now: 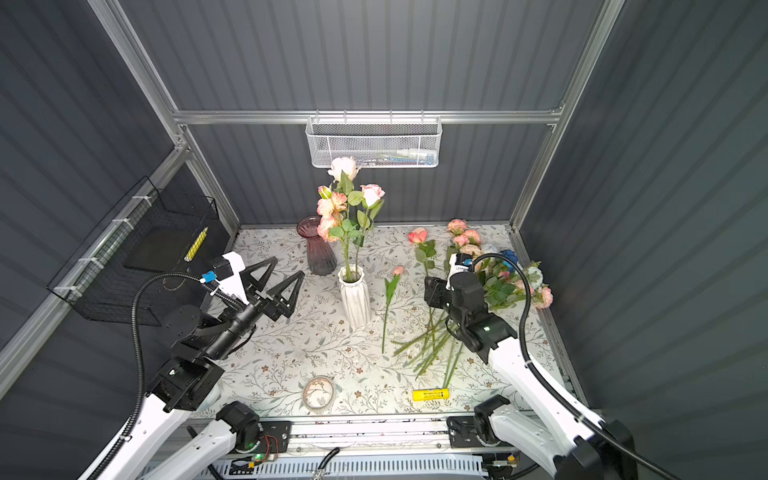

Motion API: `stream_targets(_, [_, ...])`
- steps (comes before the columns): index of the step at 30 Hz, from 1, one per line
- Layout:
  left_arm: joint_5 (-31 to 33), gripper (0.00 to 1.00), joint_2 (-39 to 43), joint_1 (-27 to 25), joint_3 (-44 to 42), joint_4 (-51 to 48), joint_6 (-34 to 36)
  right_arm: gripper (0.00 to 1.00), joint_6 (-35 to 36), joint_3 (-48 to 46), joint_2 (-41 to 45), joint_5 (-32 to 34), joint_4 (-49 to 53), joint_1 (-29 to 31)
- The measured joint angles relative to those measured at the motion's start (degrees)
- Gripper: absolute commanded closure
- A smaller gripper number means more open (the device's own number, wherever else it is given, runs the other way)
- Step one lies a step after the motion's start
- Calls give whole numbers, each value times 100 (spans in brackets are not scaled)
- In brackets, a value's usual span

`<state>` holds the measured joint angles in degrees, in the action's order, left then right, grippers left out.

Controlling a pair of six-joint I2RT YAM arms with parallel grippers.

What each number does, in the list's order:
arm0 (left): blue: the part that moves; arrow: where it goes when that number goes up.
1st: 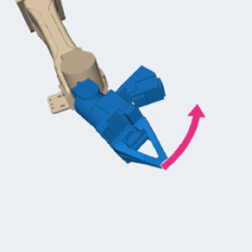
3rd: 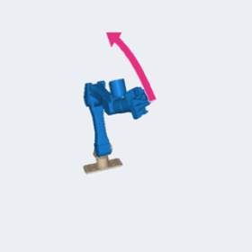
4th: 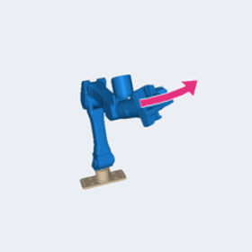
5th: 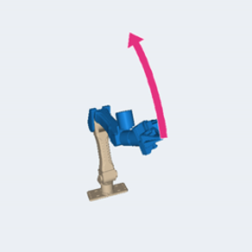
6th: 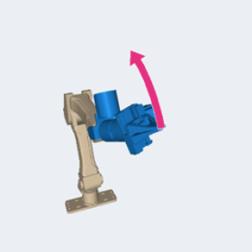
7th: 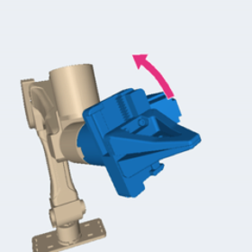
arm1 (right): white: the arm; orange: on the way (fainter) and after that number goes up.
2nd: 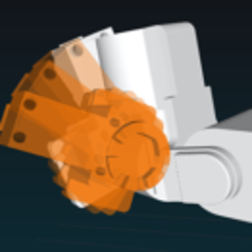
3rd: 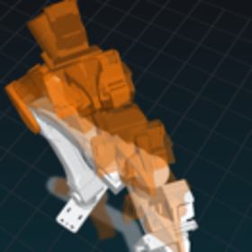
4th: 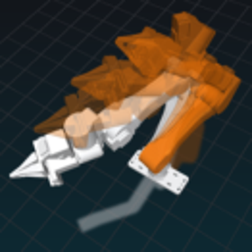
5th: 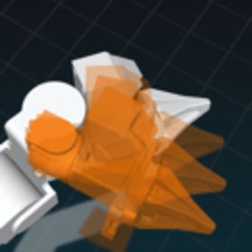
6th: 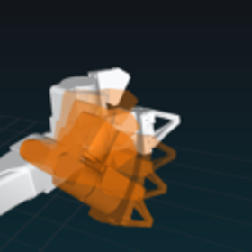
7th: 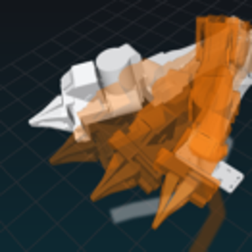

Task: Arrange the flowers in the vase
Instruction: 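Grasp another pink rose stem in the pile with the right gripper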

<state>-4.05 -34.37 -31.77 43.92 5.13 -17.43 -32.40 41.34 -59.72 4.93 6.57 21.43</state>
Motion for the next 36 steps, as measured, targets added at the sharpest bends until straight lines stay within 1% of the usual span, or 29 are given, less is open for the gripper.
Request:
stream_targets(3, [0, 0, 192, 0, -162, -157, -136, 50, -164, -2, -638, -225, -26, -409])
stream_targets(6, [0, 0, 372, 0, -251, -302, -247, 54, -254, 153, -1515, -393, -48, -704])
stream_targets(11, [-2, 0, 496, 0, -293, -452, -382, 60, -337, 940, -3008, -468, 76, -885])
stream_targets(14, [0, 0, 564, 0, -319, -564, -411, 63, -350, 1425, -3716, -452, 146, -933])
stream_targets(16, [0, 0, 612, 0, -323, -616, -424, 65, -356, 1641, -4044, -409, 219, -940])
stream_targets(20, [2, 0, 704, 0, -323, -678, -424, 69, -363, 1917, -4474, -278, 424, -940])
stream_targets(26, [7, 0, 728, 0, -323, -750, -422, 73, -356, 2280, -4693, -136, 774, -940])
stream_targets(36, [35, 0, 789, 0, -323, -813, -413, 76, -247, 2732, -4907, -107, 1244, -940])
